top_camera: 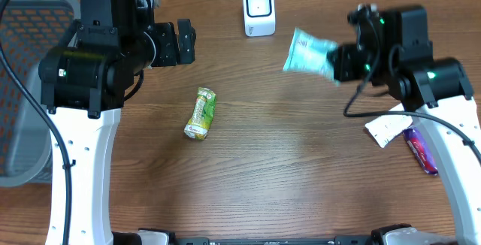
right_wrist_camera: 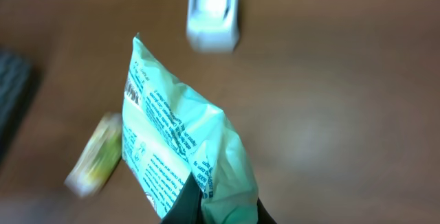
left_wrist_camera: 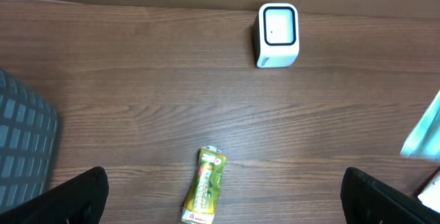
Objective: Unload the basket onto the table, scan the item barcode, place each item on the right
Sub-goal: 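Lift the mint-green packet and carry it toward the scanner, then hold the mint-green packet in front of the scanner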
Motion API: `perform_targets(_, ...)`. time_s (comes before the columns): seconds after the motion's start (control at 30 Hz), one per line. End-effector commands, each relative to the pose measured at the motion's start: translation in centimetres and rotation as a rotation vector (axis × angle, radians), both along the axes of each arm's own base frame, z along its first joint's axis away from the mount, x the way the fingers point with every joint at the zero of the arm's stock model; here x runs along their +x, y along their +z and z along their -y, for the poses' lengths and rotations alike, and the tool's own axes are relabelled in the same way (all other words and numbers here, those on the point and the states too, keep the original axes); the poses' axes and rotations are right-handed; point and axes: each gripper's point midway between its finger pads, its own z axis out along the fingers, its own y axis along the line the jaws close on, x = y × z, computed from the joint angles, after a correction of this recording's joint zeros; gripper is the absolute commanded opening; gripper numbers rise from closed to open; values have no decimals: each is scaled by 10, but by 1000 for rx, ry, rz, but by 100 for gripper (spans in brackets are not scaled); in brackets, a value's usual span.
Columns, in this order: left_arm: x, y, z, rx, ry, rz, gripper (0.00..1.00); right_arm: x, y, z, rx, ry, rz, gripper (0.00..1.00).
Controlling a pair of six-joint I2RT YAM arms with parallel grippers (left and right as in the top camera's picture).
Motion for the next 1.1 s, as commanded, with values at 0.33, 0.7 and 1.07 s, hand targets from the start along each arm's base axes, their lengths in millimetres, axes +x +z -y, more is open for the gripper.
perform_targets(0.33,2,-1,-2,8,0,1,100,126,41,-11,-971,-262,515,4)
perform_targets(0.7,2,-1,-2,8,0,1,100,198,-27,-83,-1365,69,693,4)
perform_targets(1.07,2,-1,-2,8,0,1,100,227,-73,-113,-1509,263,844,4)
